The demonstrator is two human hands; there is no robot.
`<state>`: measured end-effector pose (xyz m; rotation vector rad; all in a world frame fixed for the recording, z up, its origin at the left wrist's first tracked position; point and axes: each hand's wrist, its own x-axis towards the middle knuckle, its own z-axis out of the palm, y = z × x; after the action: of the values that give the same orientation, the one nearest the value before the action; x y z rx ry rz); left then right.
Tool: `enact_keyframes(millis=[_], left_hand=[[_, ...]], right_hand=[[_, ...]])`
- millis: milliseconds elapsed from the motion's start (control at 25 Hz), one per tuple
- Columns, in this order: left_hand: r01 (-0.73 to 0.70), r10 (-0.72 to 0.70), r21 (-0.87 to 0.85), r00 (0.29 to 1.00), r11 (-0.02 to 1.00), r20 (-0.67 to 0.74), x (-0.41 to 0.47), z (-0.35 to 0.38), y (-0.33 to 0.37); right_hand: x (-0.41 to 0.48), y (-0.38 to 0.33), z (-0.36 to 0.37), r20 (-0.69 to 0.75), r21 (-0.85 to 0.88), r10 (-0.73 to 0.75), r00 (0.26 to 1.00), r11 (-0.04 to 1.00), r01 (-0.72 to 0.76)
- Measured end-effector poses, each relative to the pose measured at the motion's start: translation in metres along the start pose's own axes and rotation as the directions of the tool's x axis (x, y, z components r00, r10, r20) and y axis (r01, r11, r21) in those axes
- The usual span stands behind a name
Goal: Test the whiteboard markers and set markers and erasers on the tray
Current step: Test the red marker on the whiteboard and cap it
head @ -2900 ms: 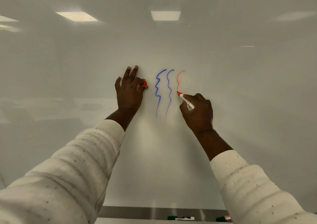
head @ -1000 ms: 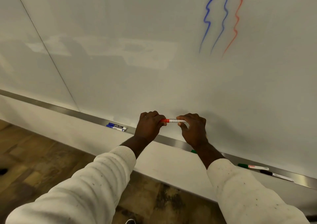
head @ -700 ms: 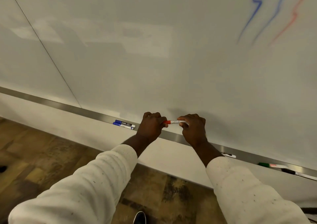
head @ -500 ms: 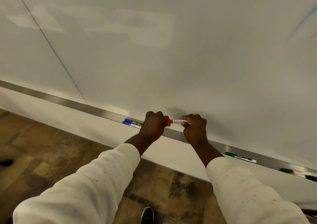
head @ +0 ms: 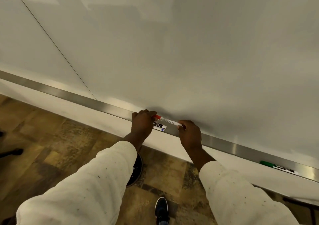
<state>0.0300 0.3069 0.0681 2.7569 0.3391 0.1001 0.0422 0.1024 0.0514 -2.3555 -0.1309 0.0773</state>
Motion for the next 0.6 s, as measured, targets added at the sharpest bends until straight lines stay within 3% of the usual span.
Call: enact_keyframes(millis=[240,600], left_hand=[[0.171,-0.174,0.042,0.977,0.984,0.124,0.017,0.018,-0.031],[0.216,-0.211,0.003,0.948,0.976,0.238,0.027,0.023,-0.045]], right_hand=[[0.021,-0.015,0.050,0.018,0.069,0.186,0.982,0.980,-0.187],[0.031,-0.010,0.074,0.088,-0.014,0.199,0.976,0.980,-0.198]])
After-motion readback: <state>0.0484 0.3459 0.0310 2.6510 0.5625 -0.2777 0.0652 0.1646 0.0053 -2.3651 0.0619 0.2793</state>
